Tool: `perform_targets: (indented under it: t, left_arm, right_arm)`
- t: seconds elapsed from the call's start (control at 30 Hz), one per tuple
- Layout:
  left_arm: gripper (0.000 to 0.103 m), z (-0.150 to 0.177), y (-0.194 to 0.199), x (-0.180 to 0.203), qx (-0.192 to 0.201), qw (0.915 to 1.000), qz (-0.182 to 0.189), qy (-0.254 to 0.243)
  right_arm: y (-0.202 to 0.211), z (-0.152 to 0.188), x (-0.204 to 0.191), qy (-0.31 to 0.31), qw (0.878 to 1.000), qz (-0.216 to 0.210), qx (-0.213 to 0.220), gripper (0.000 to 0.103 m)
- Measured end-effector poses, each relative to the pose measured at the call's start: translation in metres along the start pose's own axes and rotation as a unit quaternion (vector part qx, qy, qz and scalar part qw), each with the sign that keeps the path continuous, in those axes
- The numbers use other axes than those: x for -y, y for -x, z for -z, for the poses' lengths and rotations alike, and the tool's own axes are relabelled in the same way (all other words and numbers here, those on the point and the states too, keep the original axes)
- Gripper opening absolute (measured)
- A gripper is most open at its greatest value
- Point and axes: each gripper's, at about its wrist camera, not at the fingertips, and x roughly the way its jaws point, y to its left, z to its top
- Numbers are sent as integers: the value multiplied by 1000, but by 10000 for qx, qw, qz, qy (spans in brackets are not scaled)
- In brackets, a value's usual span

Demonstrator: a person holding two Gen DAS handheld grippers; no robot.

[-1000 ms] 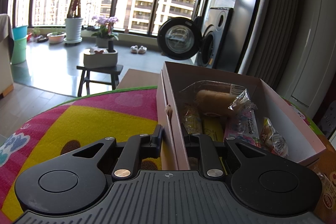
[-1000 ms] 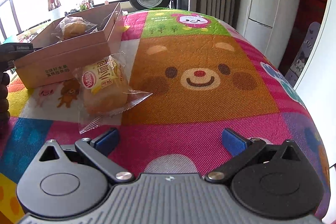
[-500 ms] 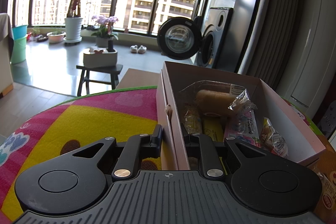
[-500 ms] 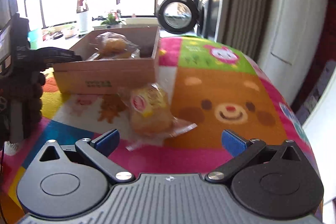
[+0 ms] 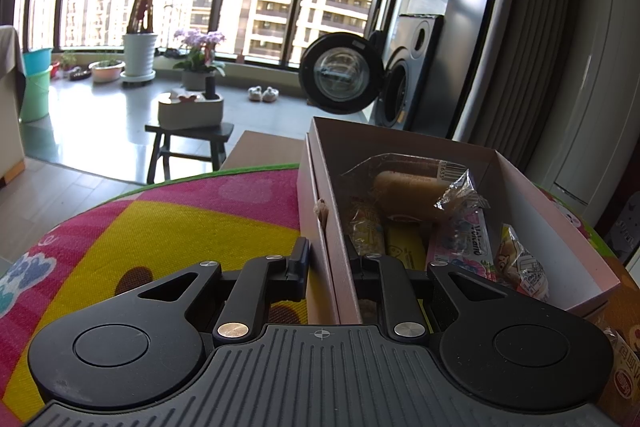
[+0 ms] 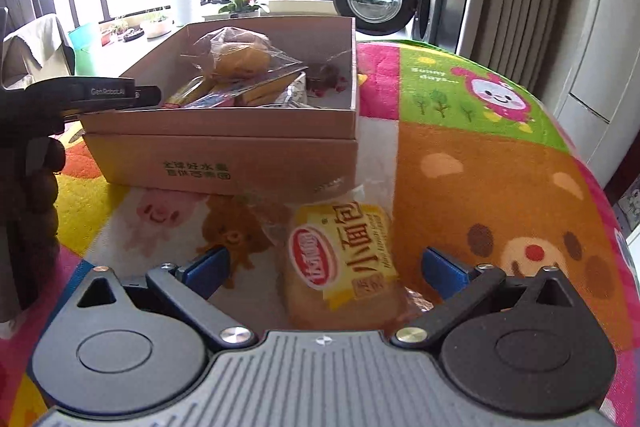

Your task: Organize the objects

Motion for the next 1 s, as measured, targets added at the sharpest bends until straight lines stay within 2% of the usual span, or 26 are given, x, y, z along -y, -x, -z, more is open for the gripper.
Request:
perform_targets:
  t: [0.1, 0.17, 0.23, 0.33, 0.5, 0.6, 0.67, 0.83, 0.9, 1.0]
  left_arm:
    - [18, 1, 1, 2, 10, 10000, 3, -21]
    - [18, 1, 1, 2, 18, 10000, 13, -30]
    - [18, 1, 0, 2, 22, 10000, 22, -29]
    - [18, 1, 0, 2, 19, 10000, 19, -30]
    - [18, 1, 0, 2, 19, 10000, 18, -31]
    - [18, 1, 0, 2, 20, 10000, 18, -31]
    - [18, 1, 0, 2, 21, 10000, 18, -31]
    - [18, 1, 0, 2, 21, 10000, 19, -31]
    - [18, 1, 0, 2, 21, 10000, 18, -32]
    - [18, 1, 0, 2, 19, 10000, 20, -30]
  right_arm:
    - [3, 1, -7, 39, 10000, 1, -10, 82]
    - [8, 2, -6, 2, 10000, 0, -30, 68]
    - [13, 3, -3, -45, 9999, 8, -97, 57]
    - [24, 8, 7, -218, 9994, 36, -270, 56]
    - [49, 25, 14, -77, 9979, 230, -595, 55]
    - [66, 22, 15, -119, 9969, 63, -775, 55]
    - [83, 7, 13, -121, 9980, -73, -613, 55]
    - [118, -71, -4, 142, 9993, -287, 211, 55]
    - [117, -103, -13, 220, 9982, -324, 456, 55]
    - [88, -139, -21, 76, 9980, -404, 485, 55]
